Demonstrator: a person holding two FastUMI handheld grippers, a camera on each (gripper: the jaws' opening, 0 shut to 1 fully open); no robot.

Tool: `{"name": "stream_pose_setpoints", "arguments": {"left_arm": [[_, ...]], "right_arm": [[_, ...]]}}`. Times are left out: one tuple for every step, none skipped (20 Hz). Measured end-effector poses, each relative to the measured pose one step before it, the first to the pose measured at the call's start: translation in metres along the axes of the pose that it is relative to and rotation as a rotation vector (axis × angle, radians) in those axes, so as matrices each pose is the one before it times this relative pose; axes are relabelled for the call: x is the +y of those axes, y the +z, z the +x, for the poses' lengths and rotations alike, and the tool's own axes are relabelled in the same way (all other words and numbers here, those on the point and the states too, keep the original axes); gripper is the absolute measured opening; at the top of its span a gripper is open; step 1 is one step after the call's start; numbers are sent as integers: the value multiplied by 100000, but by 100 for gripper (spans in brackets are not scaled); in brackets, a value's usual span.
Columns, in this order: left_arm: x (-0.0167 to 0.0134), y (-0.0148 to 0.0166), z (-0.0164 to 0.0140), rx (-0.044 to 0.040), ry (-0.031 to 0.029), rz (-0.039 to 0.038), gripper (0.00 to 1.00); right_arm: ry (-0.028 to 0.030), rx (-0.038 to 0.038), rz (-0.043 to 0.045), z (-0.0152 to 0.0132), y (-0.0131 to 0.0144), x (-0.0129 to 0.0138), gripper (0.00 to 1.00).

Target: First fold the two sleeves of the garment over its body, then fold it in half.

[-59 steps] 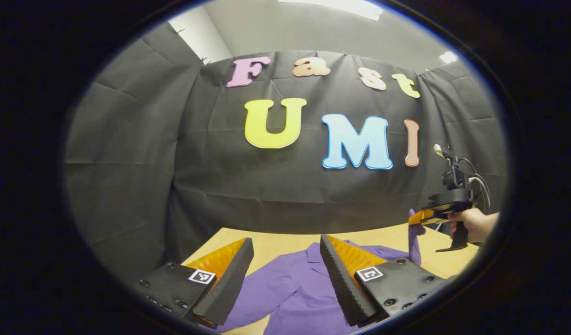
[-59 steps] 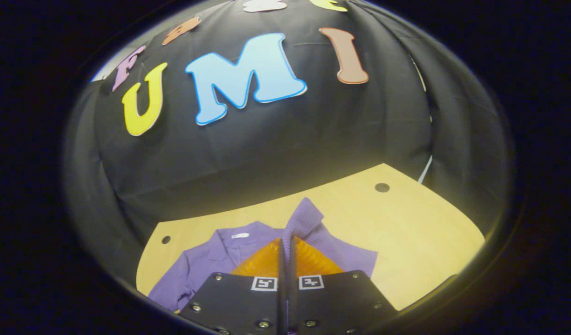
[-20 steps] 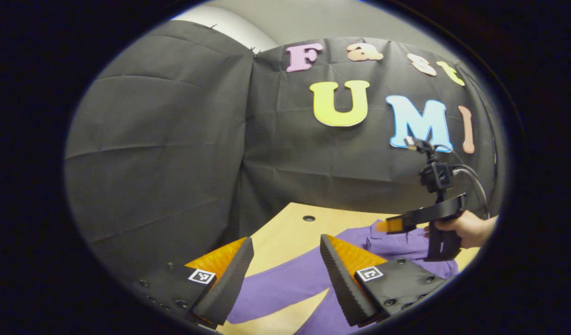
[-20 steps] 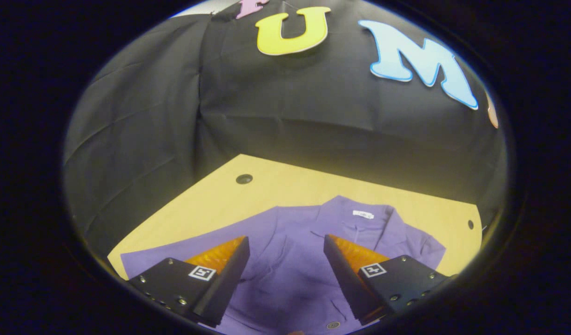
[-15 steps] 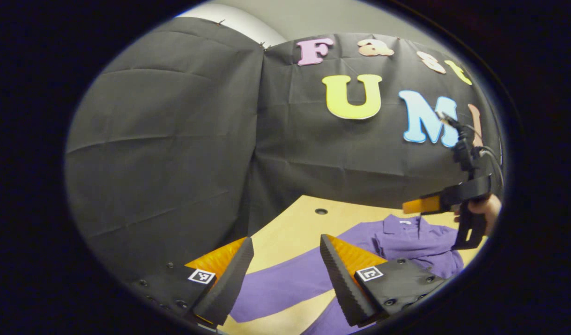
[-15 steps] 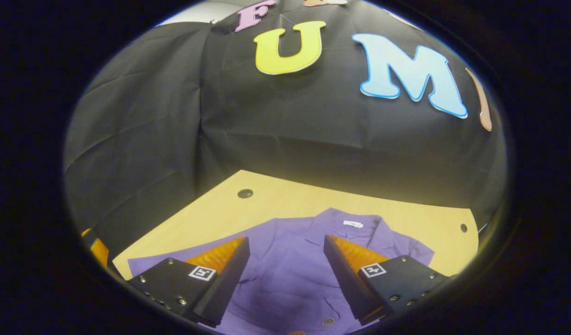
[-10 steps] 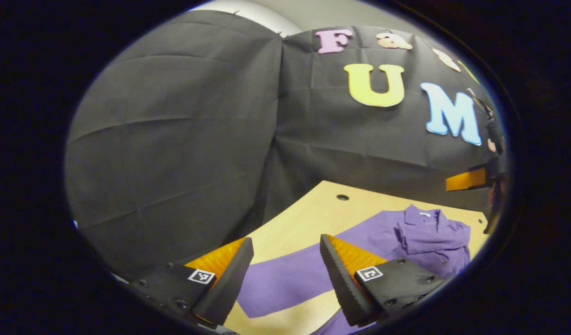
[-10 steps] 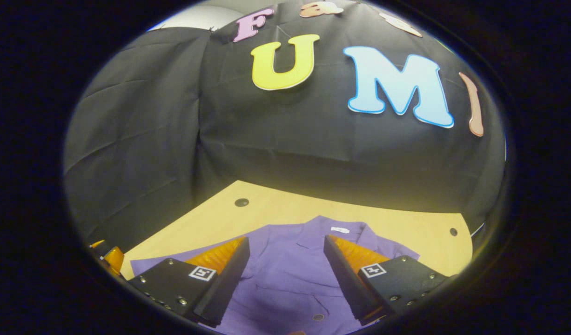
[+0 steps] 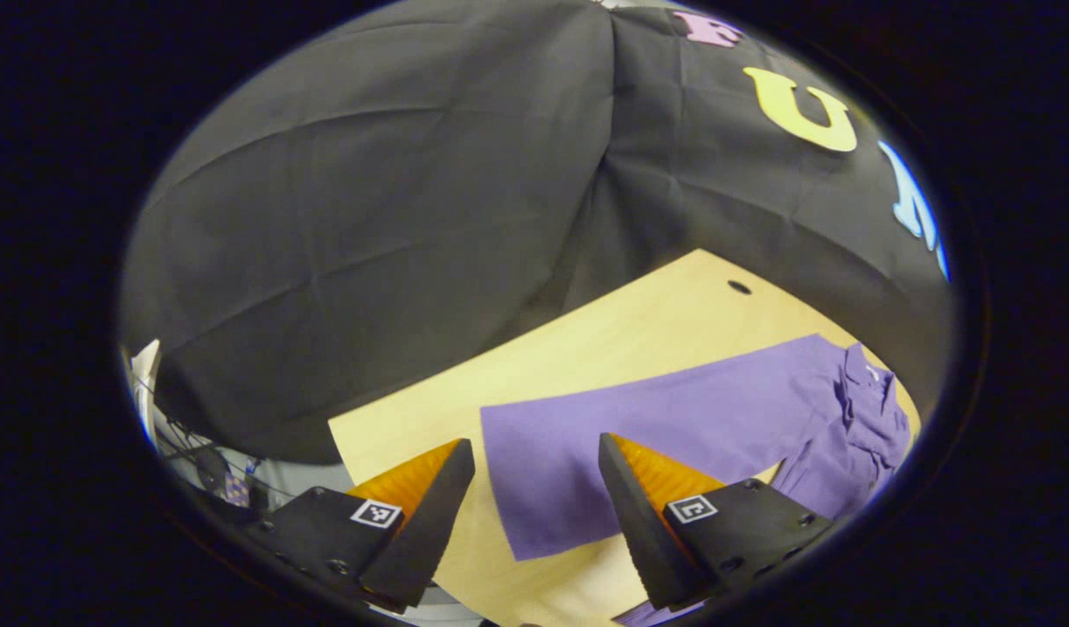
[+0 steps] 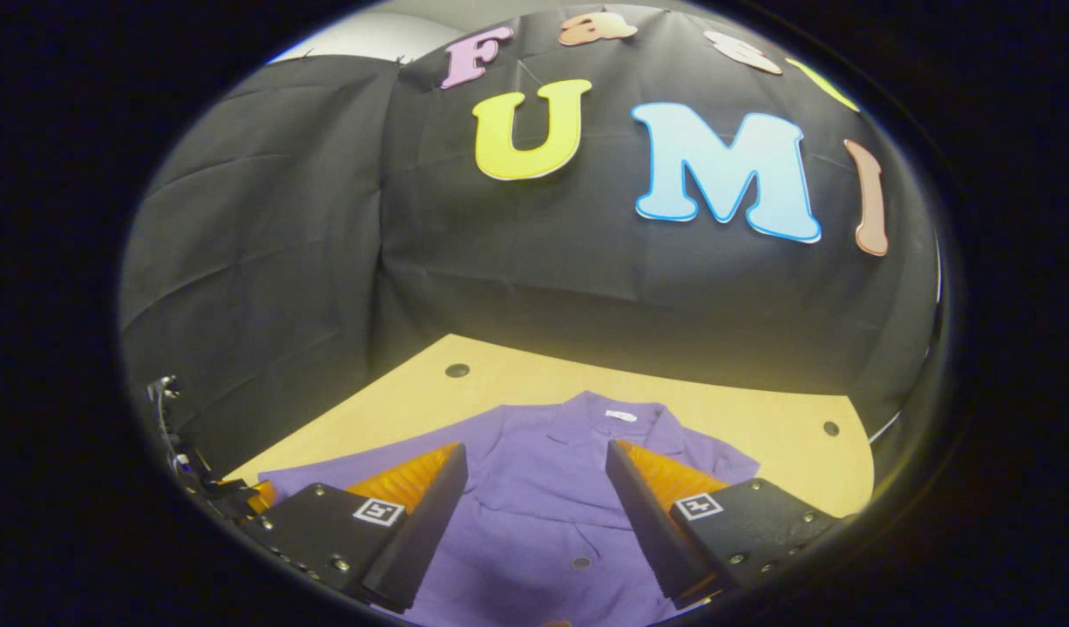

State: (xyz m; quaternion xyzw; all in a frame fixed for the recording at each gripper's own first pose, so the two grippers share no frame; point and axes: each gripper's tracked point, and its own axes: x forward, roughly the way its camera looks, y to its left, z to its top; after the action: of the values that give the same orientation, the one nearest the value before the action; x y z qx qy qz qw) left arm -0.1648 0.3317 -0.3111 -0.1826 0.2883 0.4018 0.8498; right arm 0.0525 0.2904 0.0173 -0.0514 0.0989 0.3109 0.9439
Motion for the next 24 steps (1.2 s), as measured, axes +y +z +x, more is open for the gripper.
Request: {"name": "stream_pose_setpoints", "arguments": {"left_arm": [[57, -690, 351, 2833, 320, -556, 95], [-102, -501, 498, 2131, 449, 39, 96], [82, -534, 351, 2405, 2289, -180, 96], [-304, 130, 294, -895, 1117, 2486, 95], [-465, -110, 474, 247, 368, 2225, 95], [-707, -448, 190, 729, 1175, 2642, 94], [-906, 87, 211, -1024, -1051, 1911, 94], [-263, -270, 103, 279, 165, 451, 94], [-68, 204, 137, -864, 18, -215, 94], [389, 58, -161, 225, -1, -194, 90], [-18, 192, -80, -478, -341, 11, 85], [-176, -33, 121, -51, -269, -206, 78], [-113, 95, 121, -270, -579, -55, 70], [30, -71, -25, -344, -457, -259, 61], [-45, 81, -41, -421, -794, -408, 53], [-56, 119, -11, -445, -937, -1408, 39], [-197, 130, -83, -99, 53, -1202, 25], [68, -88, 155, 470, -239, 591, 16], [-19, -20, -53, 111, -944, 775, 16], [-156, 313, 84, -232, -1104, -1314, 14], [-273, 37, -147, 623, -1460, -1963, 7], [-351, 149, -45, 942, -2597, -2534, 7], [-264, 130, -90, 1195, -1852, -3642, 7], [37, 205, -74, 988, -1378, -3486, 7]], "right_arm": [[188, 429, 872, -410, -174, -117, 96], [-198, 292, 679, -334, -238, -139, 96], [-264, 268, 348, -231, -96, -215, 96], [-449, 180, 189, -205, -99, -264, 96], [-326, 20, 86, -240, -42, -255, 96], [-211, 292, 255, -82, -227, -75, 96], [201, 170, 239, -177, -138, -78, 96], [35, 297, 73, -112, -169, -53, 96], [160, 313, -40, -132, -8, -10, 96], [313, 11, 201, 54, -212, 11, 96], [500, 248, 456, -24, -101, 140, 96], [592, 268, 438, 37, -295, 126, 96], [416, 342, 456, -65, -148, 27, 96], [261, 278, 344, -39, -192, -59, 96], [63, 226, 287, 39, -104, -117, 96], [-139, 315, 506, -7, -248, -166, 96], [-125, 46, 603, -150, -115, -139, 96], [-348, 119, 645, -6, -165, -229, 96], [-462, 30, 606, -155, -142, -320, 96], [-440, 72, 513, -42, -162, -273, 96], [-444, 315, 430, -118, -178, -323, 96], [-591, 74, 242, -203, -239, -356, 96], [-930, 48, 258, -136, -90, -454, 96], [-694, -28, 368, -165, -143, -375, 96]]}}
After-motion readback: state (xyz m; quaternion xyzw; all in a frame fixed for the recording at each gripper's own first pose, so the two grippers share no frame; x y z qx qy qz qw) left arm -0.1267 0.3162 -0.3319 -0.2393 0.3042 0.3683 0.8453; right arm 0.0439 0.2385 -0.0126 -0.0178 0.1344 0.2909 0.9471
